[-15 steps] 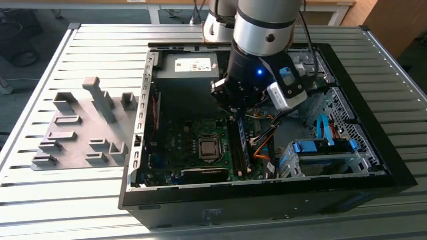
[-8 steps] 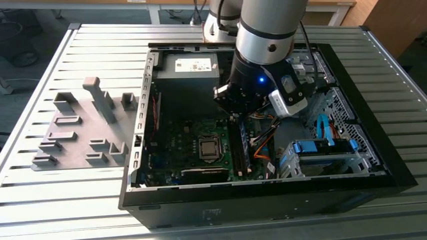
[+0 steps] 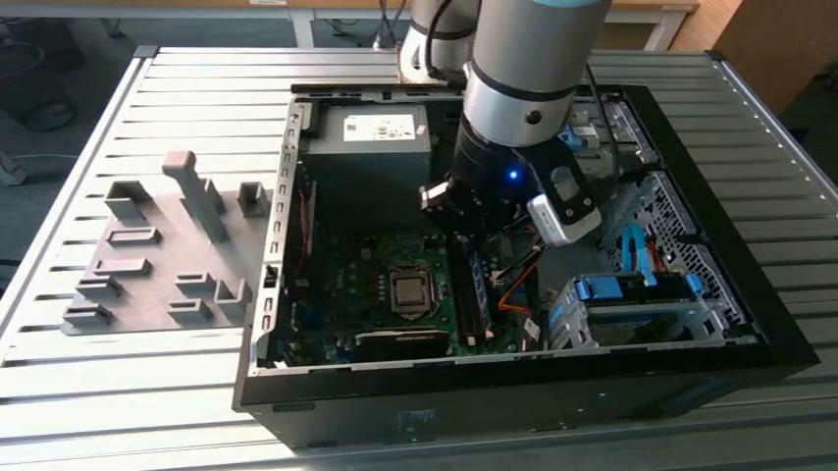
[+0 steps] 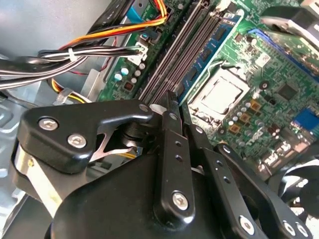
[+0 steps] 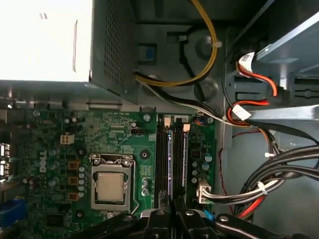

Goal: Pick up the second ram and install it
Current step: 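Insert the second ram into the second slot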

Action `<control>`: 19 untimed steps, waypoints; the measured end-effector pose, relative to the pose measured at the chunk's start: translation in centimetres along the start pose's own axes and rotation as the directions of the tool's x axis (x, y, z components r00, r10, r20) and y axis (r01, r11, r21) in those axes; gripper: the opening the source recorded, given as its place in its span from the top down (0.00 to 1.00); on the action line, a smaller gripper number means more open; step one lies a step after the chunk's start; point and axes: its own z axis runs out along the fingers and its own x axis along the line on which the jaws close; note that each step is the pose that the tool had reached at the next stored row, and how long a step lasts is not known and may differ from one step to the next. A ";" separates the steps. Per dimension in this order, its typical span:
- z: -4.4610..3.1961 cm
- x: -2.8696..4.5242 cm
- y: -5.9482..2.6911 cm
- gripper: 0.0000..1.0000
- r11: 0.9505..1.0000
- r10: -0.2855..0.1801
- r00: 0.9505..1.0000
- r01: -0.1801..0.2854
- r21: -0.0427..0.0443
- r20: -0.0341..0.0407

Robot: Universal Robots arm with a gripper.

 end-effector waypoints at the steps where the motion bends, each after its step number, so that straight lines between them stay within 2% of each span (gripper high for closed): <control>1: 0.17 -0.01 -0.10 0.86 1.000 -0.003 1.000 0.003 0.000 0.000; 6: 1.01 0.00 -0.48 0.86 1.000 -0.003 1.000 0.003 0.000 0.000; 12: 2.06 0.02 -0.50 0.86 1.000 -0.002 1.000 0.002 0.000 0.000; 19: 2.32 0.23 -0.50 0.86 1.000 0.002 1.000 -0.002 0.000 0.000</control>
